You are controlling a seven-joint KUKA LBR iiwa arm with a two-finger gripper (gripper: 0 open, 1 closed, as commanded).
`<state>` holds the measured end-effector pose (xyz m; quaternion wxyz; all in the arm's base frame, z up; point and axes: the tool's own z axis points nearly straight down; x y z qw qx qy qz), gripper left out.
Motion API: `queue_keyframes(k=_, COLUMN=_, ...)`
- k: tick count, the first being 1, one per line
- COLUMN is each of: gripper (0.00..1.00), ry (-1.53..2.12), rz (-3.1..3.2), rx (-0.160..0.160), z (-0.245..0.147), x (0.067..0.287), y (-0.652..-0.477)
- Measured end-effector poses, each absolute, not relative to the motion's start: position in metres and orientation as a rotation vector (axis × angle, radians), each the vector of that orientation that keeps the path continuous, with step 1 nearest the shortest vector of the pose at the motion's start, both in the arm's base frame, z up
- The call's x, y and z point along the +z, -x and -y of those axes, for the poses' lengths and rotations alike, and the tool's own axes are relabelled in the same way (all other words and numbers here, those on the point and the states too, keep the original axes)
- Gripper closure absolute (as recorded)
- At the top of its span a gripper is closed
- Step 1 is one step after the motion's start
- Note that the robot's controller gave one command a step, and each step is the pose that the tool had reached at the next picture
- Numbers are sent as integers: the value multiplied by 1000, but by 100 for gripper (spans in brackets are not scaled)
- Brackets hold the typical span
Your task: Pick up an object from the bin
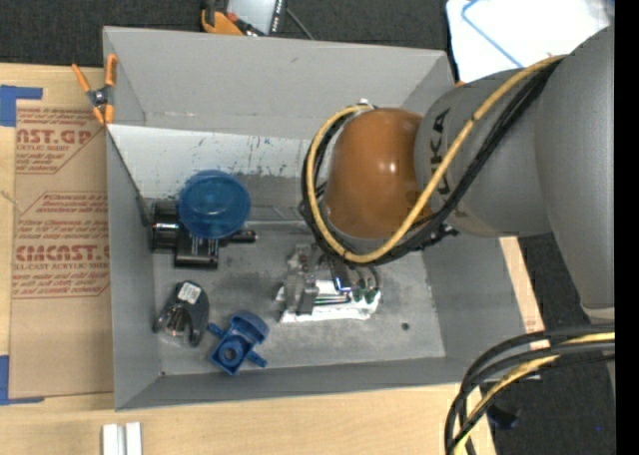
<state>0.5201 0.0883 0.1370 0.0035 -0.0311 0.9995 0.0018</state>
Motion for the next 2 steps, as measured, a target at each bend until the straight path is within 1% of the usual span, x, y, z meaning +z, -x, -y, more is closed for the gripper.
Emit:
queue_keyframes(k=1, gripper=100, ry=81, rz=-3132, rx=6, z=-87, x=136, y=-521)
queue_keyframes(k=2, gripper=100, ry=343, rz=-3113, rx=4, z=-90, x=158, y=-539)
